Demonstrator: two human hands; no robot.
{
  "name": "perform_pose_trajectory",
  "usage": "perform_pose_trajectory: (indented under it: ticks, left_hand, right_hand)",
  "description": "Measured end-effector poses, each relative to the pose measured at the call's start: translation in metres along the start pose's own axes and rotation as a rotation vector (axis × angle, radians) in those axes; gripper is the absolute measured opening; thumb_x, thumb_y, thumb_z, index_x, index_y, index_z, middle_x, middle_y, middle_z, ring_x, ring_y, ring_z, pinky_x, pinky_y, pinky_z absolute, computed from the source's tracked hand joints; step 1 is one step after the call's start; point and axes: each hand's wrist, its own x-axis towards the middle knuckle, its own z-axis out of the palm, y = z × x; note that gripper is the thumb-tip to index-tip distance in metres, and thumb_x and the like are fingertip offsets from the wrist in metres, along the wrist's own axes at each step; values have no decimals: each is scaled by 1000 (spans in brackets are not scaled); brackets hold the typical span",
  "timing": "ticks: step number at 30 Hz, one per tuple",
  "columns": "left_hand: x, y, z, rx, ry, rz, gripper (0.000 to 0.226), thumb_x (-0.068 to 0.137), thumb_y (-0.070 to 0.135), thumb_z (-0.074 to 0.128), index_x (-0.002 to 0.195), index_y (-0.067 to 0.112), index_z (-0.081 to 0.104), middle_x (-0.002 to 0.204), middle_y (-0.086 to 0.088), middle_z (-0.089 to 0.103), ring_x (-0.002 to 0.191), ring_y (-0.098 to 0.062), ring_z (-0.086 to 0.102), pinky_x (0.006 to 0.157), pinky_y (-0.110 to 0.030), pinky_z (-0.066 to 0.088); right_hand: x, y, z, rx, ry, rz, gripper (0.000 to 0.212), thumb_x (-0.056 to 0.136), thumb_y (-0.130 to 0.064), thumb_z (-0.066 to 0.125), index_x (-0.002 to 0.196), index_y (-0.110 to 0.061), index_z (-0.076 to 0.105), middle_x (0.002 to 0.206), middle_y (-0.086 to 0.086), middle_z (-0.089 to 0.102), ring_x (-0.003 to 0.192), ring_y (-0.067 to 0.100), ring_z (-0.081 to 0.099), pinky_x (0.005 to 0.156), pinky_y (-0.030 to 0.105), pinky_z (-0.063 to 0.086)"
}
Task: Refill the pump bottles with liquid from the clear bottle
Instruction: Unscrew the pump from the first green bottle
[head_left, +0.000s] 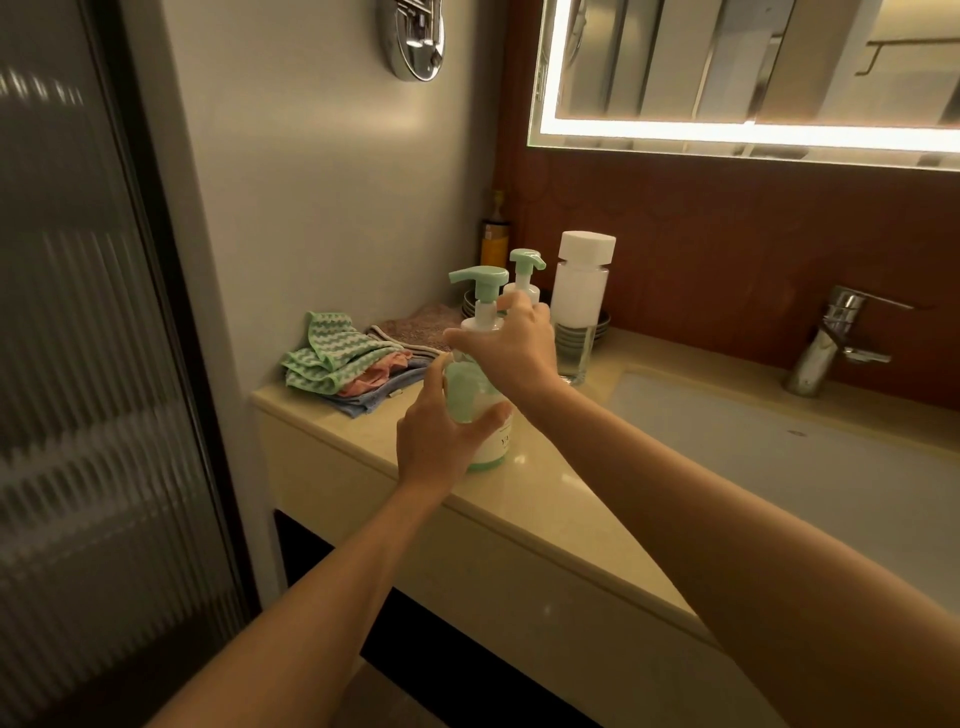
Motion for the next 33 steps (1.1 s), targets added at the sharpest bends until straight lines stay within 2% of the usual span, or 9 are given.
perform_pose_trajectory:
  ticks: [7, 12, 14, 18, 21, 24, 28, 31, 33]
  left_hand:
    - [0, -2, 1, -4, 2, -5, 79, 70, 51, 70, 135, 22, 35, 120, -2, 57, 104, -23, 57, 85, -35, 46]
    - [1, -2, 1, 6, 3, 11, 83, 70, 53, 70, 137, 20, 34, 125, -3, 56, 108, -22, 57, 86, -33, 46]
    - [1, -3, 2, 0, 4, 15, 82, 70, 53, 70, 136, 20, 35, 123, -3, 57, 106, -22, 57, 85, -32, 45]
    - [2, -4, 2, -19, -6, 0, 80, 70, 53, 70, 135, 22, 35, 122, -1, 57, 105, -21, 57, 84, -32, 44]
    - [2, -4, 2, -29, -12, 0, 81, 69, 58, 69, 134, 24, 36, 118, 1, 59, 101, -20, 58, 82, -32, 45]
    - [2, -5, 1, -35, -11, 13, 88, 61, 70, 61, 132, 26, 38, 111, 4, 61, 93, -18, 60, 77, -32, 48]
    - [8, -12, -6, -54, -3, -3, 89, 57, 72, 59, 131, 27, 39, 112, 4, 61, 94, -17, 60, 73, -29, 46]
    - [12, -20, -13, -69, 8, -15, 94, 55, 76, 57, 133, 28, 37, 115, 2, 60, 98, -18, 59, 77, -31, 48]
    - [16, -24, -18, -57, 27, -32, 86, 65, 63, 68, 136, 27, 35, 120, 0, 58, 104, -19, 56, 78, -28, 43]
  right_hand:
    - [-3, -2, -4, 229, -163, -2, 54, 83, -14, 61, 132, -15, 37, 122, 9, 49, 110, 23, 50, 93, 38, 45]
    - [-2, 3, -1, 21, -22, -44, 73, 76, -43, 70, 135, -16, 36, 134, 8, 38, 122, 23, 38, 101, 38, 39]
    - [0, 5, -2, 5, 11, -51, 71, 75, -42, 72, 132, -15, 40, 131, 9, 41, 120, 23, 41, 100, 38, 42]
    - [-3, 6, -7, 149, -58, -57, 59, 79, -23, 69, 130, -13, 41, 123, 8, 51, 107, 20, 52, 86, 30, 47]
    - [-5, 7, -18, 339, -74, -43, 55, 83, -21, 67, 130, -12, 42, 118, 5, 55, 98, 12, 53, 75, 19, 47]
    - [3, 2, -32, 426, -12, -47, 55, 82, -24, 67, 130, -10, 44, 113, 4, 57, 96, 13, 57, 74, 19, 49]
    - [19, -4, -58, 508, 151, -57, 47, 84, -29, 65, 124, -9, 51, 109, 3, 63, 93, 11, 62, 70, 15, 51]
    - [30, 1, -76, 596, 314, -19, 46, 84, -31, 65, 123, -10, 51, 111, 5, 64, 98, 15, 63, 86, 29, 53]
    - [33, 8, -81, 587, 347, 27, 45, 85, -30, 64, 123, -10, 51, 112, 5, 63, 99, 16, 63, 89, 34, 52]
